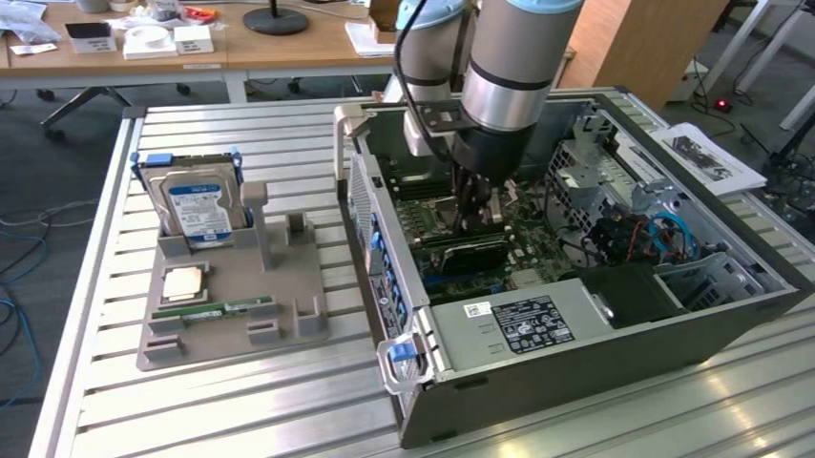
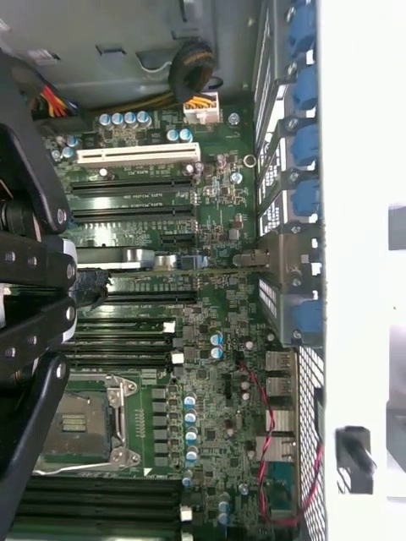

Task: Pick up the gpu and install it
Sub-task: 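Press down on the gpu until it lock into place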

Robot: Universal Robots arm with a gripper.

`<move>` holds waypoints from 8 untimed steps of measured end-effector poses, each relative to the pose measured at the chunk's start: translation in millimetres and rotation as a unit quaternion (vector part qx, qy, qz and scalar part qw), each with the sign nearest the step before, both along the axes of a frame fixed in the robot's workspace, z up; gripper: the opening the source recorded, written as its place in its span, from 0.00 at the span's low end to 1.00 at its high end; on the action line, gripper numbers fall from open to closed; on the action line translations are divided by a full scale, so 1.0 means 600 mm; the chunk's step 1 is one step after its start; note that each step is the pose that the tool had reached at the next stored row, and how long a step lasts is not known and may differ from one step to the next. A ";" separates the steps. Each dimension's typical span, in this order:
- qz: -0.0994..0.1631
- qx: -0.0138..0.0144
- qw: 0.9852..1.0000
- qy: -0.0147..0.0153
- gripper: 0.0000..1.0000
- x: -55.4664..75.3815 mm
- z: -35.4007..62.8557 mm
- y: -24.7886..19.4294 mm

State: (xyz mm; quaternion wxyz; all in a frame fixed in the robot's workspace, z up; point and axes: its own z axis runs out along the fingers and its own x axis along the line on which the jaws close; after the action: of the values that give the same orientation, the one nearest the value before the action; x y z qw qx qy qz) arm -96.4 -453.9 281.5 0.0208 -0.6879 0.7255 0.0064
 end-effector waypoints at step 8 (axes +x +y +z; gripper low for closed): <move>0.000 0.000 1.000 0.000 0.11 0.001 0.025 0.0000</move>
State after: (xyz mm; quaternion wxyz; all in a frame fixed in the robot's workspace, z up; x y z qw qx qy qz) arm -95.9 -453.9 296.2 0.0209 -0.6879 0.7255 0.0065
